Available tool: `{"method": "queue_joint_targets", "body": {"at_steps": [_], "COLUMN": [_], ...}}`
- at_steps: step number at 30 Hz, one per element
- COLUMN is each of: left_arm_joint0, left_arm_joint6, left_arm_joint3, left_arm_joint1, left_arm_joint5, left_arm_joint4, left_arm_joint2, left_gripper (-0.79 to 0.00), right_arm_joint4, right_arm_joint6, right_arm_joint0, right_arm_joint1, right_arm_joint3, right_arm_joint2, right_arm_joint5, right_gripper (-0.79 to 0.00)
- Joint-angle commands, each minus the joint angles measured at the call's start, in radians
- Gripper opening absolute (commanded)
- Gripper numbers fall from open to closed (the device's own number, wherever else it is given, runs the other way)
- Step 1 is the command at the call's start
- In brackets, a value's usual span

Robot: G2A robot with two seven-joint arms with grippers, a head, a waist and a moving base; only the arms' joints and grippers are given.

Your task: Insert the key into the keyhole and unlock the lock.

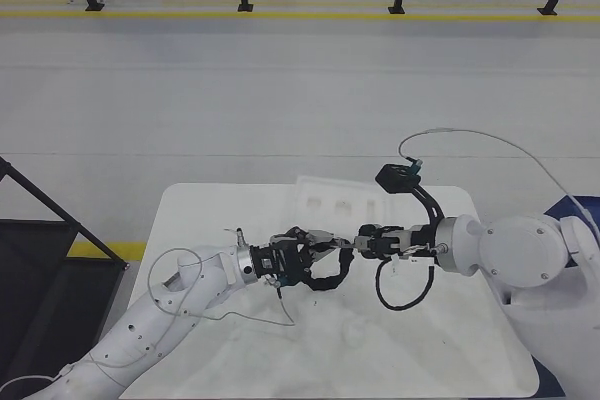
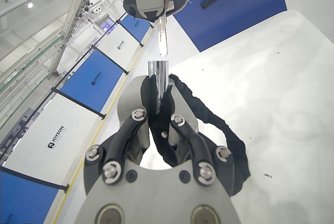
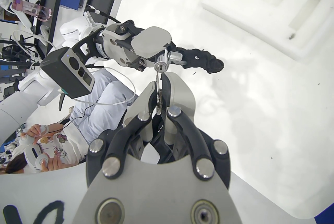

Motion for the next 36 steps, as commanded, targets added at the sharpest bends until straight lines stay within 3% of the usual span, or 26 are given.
{"method": "queue_joint_targets", "body": {"at_steps": [1, 36], "left_arm_joint0": [0.002, 0.016], "left_arm_joint6": [0.001, -0.019], "left_arm_joint3": [0.002, 0.023], "left_arm_joint1": [-0.001, -0.028], "left_arm_joint5": [-0.007, -0.095], "left_arm_joint4": [-0.004, -0.043], "left_arm_joint2": [-0.003, -0.04], "left_gripper": [-0.785, -0.785], "right_arm_joint4": [0.001, 0.03], "right_arm_joint6": [-0.008, -0.051], "right_arm_joint0": [-0.002, -0.002], "right_arm_joint1": [0.001, 0.017], "right_arm_joint3": [0.003, 0.023], "right_arm_joint2": [0.001, -0.025], "right_arm_joint5": [0.001, 0.007], "right_gripper": [-0.785, -0.785]}}
